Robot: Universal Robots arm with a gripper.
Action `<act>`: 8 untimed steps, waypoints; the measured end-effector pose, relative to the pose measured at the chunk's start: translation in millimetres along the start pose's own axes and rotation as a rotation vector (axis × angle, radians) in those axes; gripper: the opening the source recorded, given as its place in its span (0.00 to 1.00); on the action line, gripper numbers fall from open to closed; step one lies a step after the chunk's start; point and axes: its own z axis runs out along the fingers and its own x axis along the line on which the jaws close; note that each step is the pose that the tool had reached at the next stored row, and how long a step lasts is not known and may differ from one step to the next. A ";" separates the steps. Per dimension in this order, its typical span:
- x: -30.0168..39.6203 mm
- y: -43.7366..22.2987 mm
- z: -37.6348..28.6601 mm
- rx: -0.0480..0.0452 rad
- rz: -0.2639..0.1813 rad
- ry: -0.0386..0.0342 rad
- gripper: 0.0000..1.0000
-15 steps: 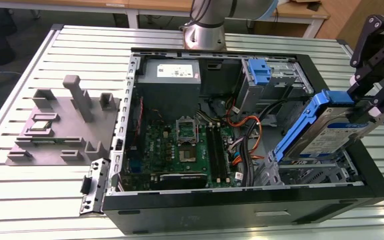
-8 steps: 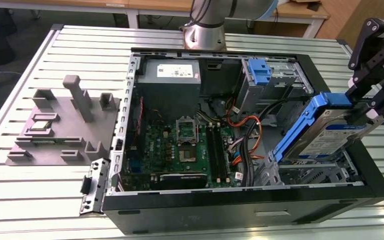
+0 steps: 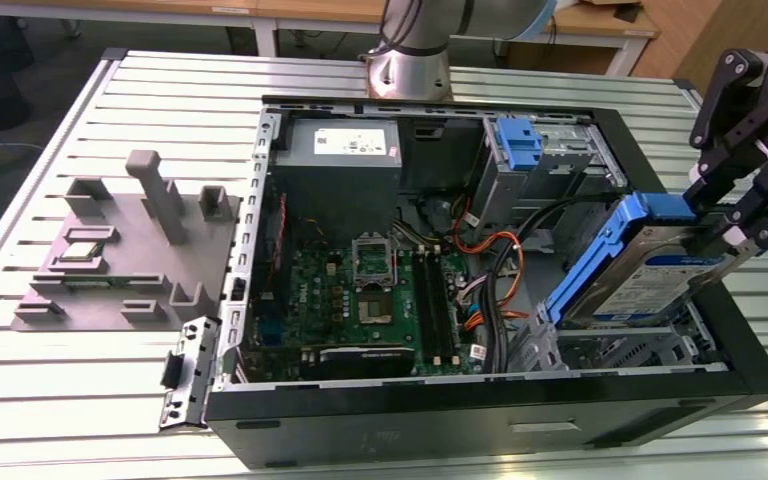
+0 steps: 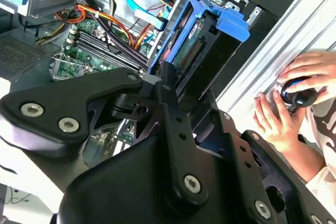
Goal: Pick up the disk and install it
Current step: 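Insert the disk into the insertion slot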
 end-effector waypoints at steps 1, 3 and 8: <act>0.1 -0.1 1.4 0.0001 0.002 -0.0002 0.35; 0.2 -0.1 4.5 0.0003 0.007 -0.0004 0.35; 0.3 -0.3 8.8 0.0005 0.012 -0.0004 0.35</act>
